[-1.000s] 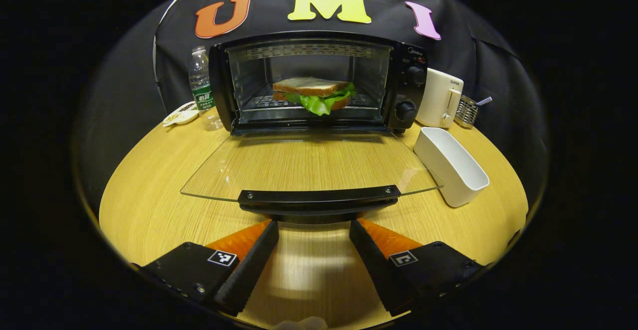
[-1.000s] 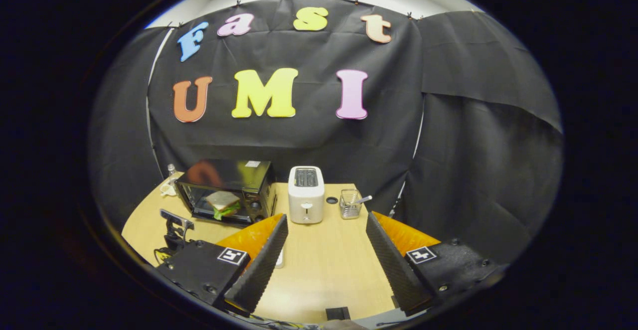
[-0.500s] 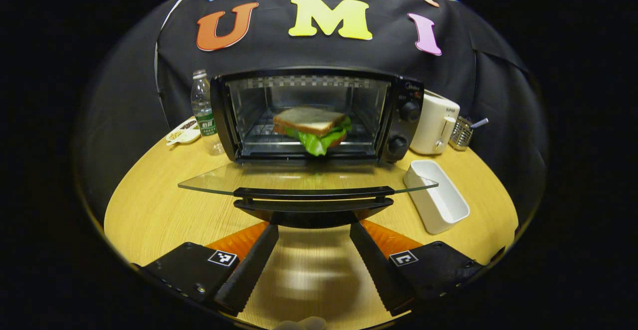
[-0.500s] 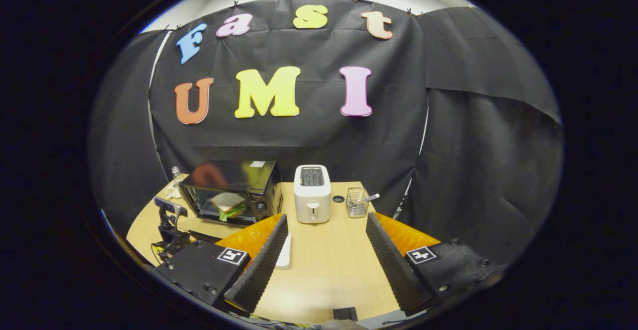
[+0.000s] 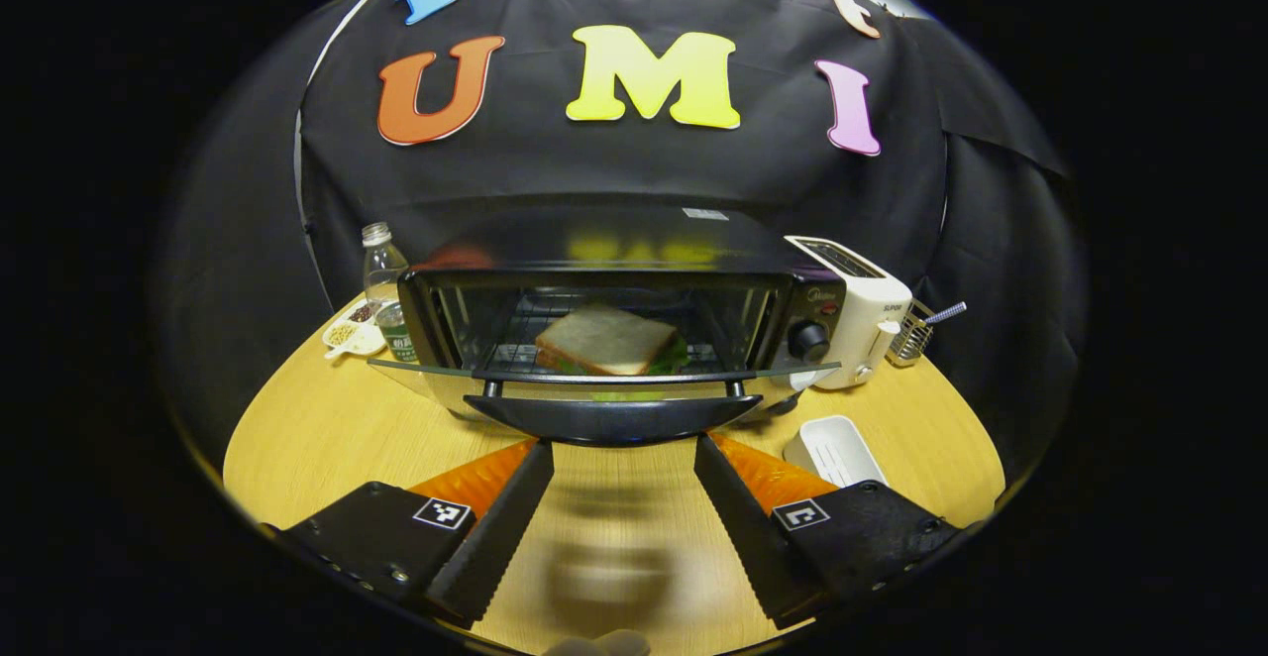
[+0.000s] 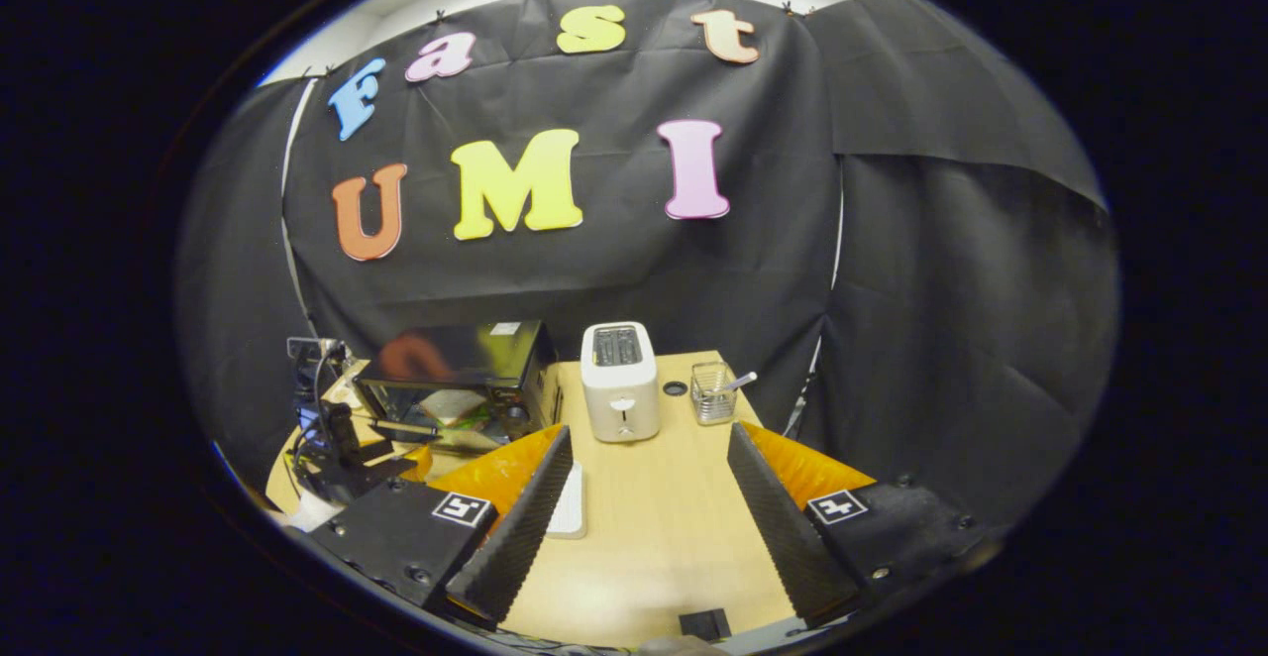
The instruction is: Open the electric oven with the left hand, put the food in, and close the electric oven.
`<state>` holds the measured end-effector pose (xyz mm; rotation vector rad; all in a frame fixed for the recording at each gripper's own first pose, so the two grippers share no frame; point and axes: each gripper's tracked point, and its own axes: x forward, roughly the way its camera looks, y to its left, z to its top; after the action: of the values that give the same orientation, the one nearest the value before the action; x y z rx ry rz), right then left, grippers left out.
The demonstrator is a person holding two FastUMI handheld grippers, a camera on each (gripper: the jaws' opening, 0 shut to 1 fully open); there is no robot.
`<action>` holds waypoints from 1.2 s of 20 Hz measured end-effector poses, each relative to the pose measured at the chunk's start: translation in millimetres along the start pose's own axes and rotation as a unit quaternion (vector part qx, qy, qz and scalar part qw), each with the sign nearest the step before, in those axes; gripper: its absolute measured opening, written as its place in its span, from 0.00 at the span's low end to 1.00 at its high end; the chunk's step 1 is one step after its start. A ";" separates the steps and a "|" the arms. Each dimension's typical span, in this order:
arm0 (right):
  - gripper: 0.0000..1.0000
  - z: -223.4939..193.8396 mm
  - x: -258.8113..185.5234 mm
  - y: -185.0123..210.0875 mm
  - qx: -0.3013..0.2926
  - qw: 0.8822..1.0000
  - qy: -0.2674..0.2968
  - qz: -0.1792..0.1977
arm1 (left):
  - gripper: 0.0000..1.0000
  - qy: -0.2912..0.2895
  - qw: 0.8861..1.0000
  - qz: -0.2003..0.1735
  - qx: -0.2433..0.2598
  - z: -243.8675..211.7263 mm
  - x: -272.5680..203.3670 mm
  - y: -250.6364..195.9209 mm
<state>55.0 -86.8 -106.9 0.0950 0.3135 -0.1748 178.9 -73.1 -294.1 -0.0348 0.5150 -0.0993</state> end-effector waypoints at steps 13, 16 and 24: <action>1.00 -0.2 -7.5 -2.5 0.005 1.000 0.001 -0.006 | 0.95 -0.010 1.000 0.011 0.003 23.6 21.6 3.3; 1.00 3.9 -9.4 3.2 -0.002 1.000 -0.007 0.001 | 0.95 -0.029 0.999 0.013 0.011 31.8 -0.2 1.4; 1.00 48.3 -20.9 37.2 -0.014 0.997 -0.063 0.051 | 0.95 -0.123 0.992 -0.007 0.009 94.6 -124.4 -17.0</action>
<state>56.8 -52.9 -52.1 0.0720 0.1844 -0.0751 116.4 -76.3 -149.9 -0.0323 0.2682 -0.1113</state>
